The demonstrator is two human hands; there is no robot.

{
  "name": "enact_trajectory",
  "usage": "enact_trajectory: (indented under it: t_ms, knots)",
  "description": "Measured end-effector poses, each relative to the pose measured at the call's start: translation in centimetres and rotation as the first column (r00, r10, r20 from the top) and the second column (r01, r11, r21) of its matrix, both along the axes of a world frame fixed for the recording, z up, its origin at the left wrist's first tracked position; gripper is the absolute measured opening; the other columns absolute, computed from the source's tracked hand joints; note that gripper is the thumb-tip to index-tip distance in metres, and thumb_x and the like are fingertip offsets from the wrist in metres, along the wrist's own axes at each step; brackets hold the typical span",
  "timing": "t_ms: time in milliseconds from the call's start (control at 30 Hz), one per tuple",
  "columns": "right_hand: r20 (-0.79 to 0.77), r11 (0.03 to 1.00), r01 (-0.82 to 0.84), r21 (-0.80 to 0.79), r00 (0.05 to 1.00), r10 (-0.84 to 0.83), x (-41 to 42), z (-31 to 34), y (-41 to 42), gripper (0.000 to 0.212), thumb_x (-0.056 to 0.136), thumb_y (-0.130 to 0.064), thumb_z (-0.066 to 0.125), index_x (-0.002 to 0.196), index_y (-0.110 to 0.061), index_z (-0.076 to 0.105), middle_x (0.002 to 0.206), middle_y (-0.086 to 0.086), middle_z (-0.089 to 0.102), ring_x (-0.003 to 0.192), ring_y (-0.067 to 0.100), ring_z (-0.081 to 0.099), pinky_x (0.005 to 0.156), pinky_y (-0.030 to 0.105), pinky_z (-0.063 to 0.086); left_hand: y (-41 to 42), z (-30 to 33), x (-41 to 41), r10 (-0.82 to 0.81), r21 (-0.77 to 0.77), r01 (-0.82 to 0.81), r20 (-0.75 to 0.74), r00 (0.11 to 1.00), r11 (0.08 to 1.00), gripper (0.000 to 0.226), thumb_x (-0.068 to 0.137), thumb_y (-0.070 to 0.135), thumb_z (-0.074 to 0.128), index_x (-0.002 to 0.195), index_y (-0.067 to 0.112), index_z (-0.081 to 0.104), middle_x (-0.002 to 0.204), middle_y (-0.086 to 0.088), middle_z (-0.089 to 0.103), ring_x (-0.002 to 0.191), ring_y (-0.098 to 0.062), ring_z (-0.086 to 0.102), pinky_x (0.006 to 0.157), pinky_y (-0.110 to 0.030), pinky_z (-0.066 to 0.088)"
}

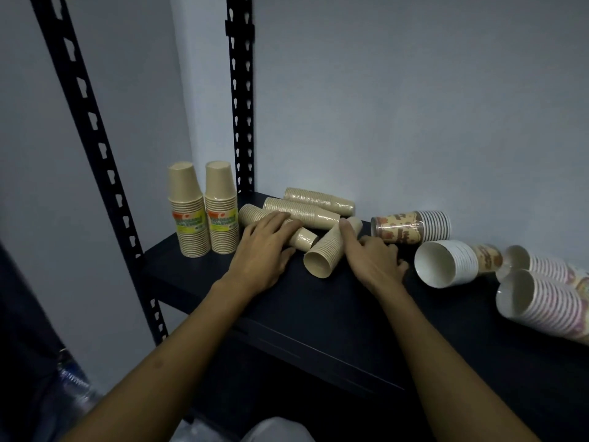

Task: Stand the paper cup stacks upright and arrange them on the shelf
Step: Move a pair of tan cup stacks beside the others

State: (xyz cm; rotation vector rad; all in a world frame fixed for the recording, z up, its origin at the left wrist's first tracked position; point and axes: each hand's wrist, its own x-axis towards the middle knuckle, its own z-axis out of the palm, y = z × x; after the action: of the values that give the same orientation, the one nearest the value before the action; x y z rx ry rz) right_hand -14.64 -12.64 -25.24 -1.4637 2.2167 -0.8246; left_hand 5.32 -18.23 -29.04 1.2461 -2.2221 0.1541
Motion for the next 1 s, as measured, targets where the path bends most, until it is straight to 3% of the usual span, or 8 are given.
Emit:
enact_trajectory:
  t_ms: [67,167,400,567,700,800,900,1000]
  knots:
    - [-0.030,0.998,0.056,0.031,0.998,-0.055,1.5,-0.2,-1.3,0.092,0.086,-0.082,0.030,0.134,-0.009,0.059,0.151,0.011,0.046,0.149,0.036,0.025,0.121,0.064,0.006,0.1,0.0,0.0,0.000,-0.012,-0.001,-0.006,1.000,1.000,0.055,0.093,0.027,0.065,0.144,0.031,0.046,0.153,0.004,0.044,0.147,-0.018,0.034,0.113,-0.044,0.034]
    - [0.014,0.993,0.122,-0.007,0.992,-0.122,1.8,-0.8,-2.6,0.089,0.080,-0.074,0.050,0.134,-0.004,0.057,0.153,0.013,0.043,0.149,0.035,0.024,0.122,0.062,0.006,0.2,-0.1,0.0,0.012,-0.025,-0.012,-0.020,1.000,1.000,0.056,0.092,0.028,0.068,0.144,0.031,0.048,0.150,0.006,0.046,0.143,-0.018,0.038,0.112,-0.043,0.032]
    - [0.359,0.976,0.169,-0.135,0.927,-0.111,-0.2,-0.6,-2.8,0.049,0.074,-0.058,0.073,0.093,-0.013,0.067,0.119,0.008,0.061,0.122,0.029,0.049,0.108,0.044,0.036,-0.5,0.9,-0.3,0.013,-0.091,-0.005,0.088,0.996,0.996,0.056,0.088,0.030,0.073,0.141,0.028,0.054,0.140,0.003,0.056,0.129,-0.022,0.051,0.111,-0.042,0.032]
    - [0.681,0.947,0.140,-0.288,0.725,0.101,-1.1,-0.3,-2.2,0.045,0.081,-0.035,0.081,0.116,-0.012,0.065,0.103,0.005,0.071,0.091,0.027,0.073,0.077,0.049,0.063,0.0,1.3,-1.5,-0.081,-0.133,0.075,-0.037,0.996,0.988,0.047,0.087,0.025,0.075,0.132,0.021,0.062,0.127,0.000,0.064,0.111,-0.024,0.054,0.093,-0.044,0.047]
    - [0.638,0.892,0.128,-0.434,0.743,0.204,-1.6,-0.6,-1.9,0.053,0.073,-0.047,0.082,0.117,-0.024,0.064,0.113,0.002,0.072,0.101,0.027,0.073,0.086,0.054,0.061,1.0,2.7,-2.6,-0.083,-0.108,0.052,-0.301,0.950,0.993,0.044,0.094,0.030,0.067,0.136,0.022,0.057,0.128,0.004,0.062,0.108,-0.020,0.050,0.090,-0.040,0.044]
    - [0.553,0.854,0.064,-0.516,0.786,0.275,-2.3,-0.4,-1.5,0.048,0.088,-0.025,0.078,0.131,-0.018,0.057,0.121,0.002,0.068,0.104,0.013,0.068,0.089,0.037,0.060,1.7,5.1,-3.2,-0.120,-0.019,0.127,-0.498,0.859,0.992,0.040,0.099,0.028,0.063,0.137,0.021,0.056,0.116,0.010,0.061,0.103,-0.011,0.057,0.088,-0.029,0.048]
    - [0.459,0.841,-0.006,-0.541,0.835,0.302,-2.6,-0.5,-1.2,0.049,0.092,-0.016,0.074,0.136,-0.015,0.052,0.123,0.000,0.064,0.106,0.006,0.063,0.084,0.017,0.051,2.0,6.2,-3.1,-0.073,0.104,0.166,-0.590,0.804,0.981,0.039,0.101,0.030,0.060,0.139,0.021,0.057,0.111,0.014,0.061,0.089,0.014,0.057,0.074,-0.001,0.042]
    - [0.412,0.840,-0.047,-0.541,0.855,0.314,-2.7,-0.9,-0.9,0.051,0.093,-0.012,0.072,0.138,-0.018,0.049,0.129,0.001,0.062,0.115,0.013,0.061,0.095,0.024,0.052,2.0,5.6,-2.4,-0.054,0.168,0.202,-0.626,0.778,0.965,0.043,0.101,0.039,0.056,0.143,0.029,0.052,0.121,0.010,0.064,0.094,0.013,0.058,0.080,-0.011,0.047]
